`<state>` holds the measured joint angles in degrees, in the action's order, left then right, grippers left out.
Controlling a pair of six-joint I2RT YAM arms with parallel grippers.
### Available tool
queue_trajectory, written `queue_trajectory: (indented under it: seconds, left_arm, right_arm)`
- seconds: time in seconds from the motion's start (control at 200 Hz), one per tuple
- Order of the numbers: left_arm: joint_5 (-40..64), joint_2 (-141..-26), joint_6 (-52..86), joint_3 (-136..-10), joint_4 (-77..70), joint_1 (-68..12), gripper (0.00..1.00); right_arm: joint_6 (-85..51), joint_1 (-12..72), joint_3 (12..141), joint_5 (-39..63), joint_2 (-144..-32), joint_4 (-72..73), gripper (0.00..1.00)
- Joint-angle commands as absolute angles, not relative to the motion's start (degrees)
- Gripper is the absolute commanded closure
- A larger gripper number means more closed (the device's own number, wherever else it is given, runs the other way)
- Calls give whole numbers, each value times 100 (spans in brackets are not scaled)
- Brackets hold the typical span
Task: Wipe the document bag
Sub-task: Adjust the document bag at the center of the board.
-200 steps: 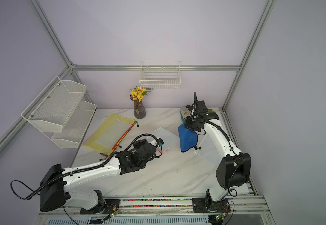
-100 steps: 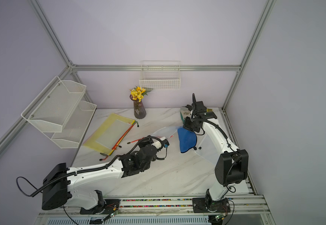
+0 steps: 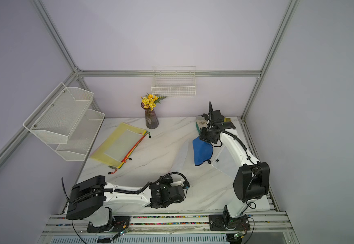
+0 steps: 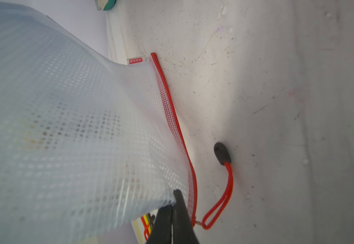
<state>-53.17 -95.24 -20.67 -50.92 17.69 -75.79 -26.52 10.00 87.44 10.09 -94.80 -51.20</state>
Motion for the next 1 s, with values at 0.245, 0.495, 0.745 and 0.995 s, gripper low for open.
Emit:
queue_trajectory:
  seconds: [0.245,0.495,0.745,0.995]
  left_arm:
    - [-4365,-9754,-1615,-4702,1368,-7586,100]
    - [-3884,-10020,-1916,-4887,1056,-7585,66]
    - [-4182,-9813,-1642,-4832,1238,-7583,44]
    - [-3945,-9147,-468,-4997,2279,-7385,42]
  right_arm:
    - [-2333,1372,9937,1582,-9418,-5852,100]
    - [-2200,2182,9906,1535,-9825,-6033,100]
    - [-2248,2436,9263,1645,-9951,-5821,100]
    - [-2389,2861,8565,1751,-10481,-5212,100]
